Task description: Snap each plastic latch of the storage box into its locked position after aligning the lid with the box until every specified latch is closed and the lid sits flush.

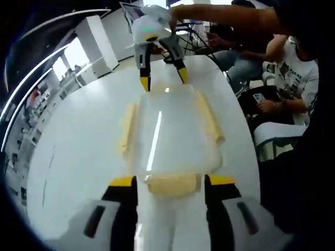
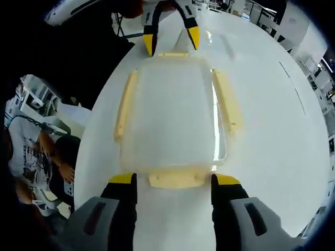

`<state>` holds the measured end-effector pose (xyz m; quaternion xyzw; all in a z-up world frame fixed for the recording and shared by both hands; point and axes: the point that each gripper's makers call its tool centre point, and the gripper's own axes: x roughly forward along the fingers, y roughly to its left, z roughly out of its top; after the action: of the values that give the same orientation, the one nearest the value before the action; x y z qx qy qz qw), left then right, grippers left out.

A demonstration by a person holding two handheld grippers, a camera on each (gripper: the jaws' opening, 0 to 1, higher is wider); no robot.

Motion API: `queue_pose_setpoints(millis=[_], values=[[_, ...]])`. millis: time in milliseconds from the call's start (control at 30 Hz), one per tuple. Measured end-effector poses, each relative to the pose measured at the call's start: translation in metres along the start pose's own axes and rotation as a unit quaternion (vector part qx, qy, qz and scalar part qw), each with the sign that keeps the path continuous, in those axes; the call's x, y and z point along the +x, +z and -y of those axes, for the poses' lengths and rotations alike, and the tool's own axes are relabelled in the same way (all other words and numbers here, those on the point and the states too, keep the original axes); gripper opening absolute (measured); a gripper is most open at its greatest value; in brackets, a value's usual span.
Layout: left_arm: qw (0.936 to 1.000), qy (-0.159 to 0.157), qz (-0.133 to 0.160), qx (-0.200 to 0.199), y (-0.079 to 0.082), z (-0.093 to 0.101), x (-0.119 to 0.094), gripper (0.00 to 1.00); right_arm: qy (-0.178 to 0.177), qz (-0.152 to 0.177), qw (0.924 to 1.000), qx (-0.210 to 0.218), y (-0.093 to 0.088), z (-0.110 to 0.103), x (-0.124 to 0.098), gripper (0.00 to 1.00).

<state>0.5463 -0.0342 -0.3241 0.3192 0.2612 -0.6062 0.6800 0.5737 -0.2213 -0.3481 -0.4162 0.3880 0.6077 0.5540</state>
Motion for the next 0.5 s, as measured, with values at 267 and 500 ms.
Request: queue_pose_setpoints(millis=[267,500], values=[[0.9993,0.009,-0.028,-0.022,-0.013,-0.002,-0.003,0.51,-0.004,0.002,0.9998,0.017,0.0,-0.003,0.002,0.57],[0.9989,0.005,-0.028,-0.037,-0.017,-0.005,0.001,0.51,-0.005,-0.001,0.9998,0.019,0.002,-0.006,0.003,0.56]])
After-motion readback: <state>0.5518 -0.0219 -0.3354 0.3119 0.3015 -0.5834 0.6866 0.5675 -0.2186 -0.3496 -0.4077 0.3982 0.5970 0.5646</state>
